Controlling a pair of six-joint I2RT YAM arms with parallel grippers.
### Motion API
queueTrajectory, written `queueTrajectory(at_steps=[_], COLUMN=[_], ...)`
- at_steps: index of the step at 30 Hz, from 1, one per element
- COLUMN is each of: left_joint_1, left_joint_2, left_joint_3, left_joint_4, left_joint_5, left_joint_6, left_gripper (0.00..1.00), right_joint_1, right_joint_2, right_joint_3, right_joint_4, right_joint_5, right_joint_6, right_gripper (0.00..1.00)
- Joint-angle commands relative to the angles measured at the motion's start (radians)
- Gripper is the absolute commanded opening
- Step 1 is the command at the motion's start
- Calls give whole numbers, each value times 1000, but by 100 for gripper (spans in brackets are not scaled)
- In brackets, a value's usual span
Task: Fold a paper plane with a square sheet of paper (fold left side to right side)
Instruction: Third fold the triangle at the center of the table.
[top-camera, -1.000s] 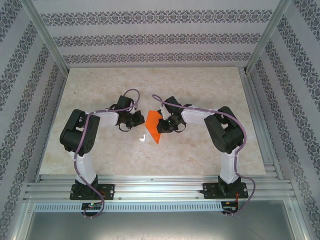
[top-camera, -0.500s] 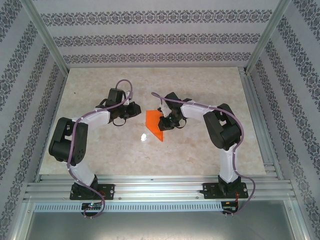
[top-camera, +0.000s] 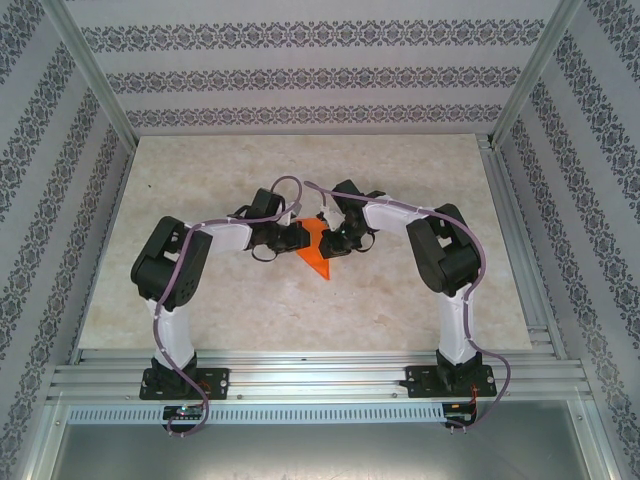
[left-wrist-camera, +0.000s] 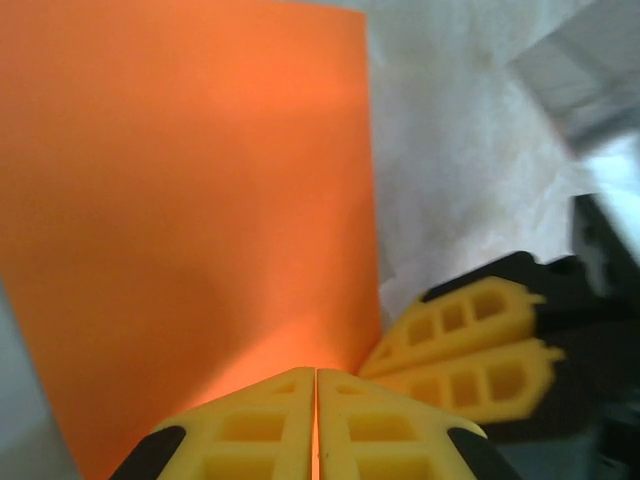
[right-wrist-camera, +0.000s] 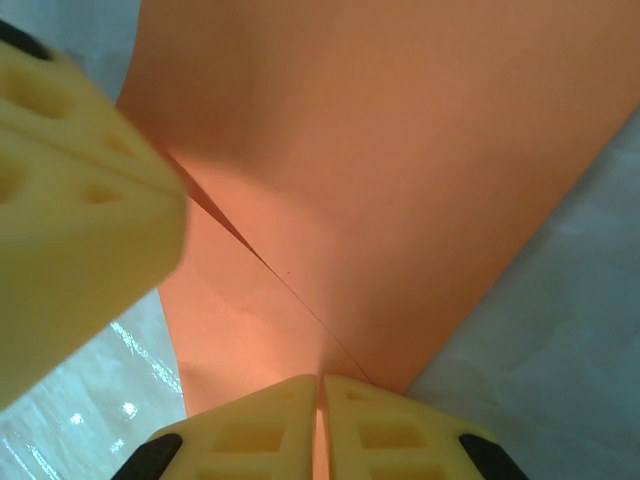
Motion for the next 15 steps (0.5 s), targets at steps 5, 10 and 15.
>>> queueTrajectory(at_steps=[5, 10, 15], left_joint_1=[-18, -19, -19], left_joint_2=[58, 60, 58], left_joint_3=[4, -30, -53], left_joint_4=[17, 13, 23], left_joint_5=[-42, -76, -95], left_joint_6=[14, 12, 1], left_gripper=[8, 7, 6], right_joint_1=[-10, -2, 77], right_joint_2=[-117, -258, -336], right_joint_3=[-26, -205, -393], right_joint_4=[42, 217, 436], right_joint_5=[-14, -84, -61], right_joint_6=[122, 469, 757], right_gripper=[13, 13, 13])
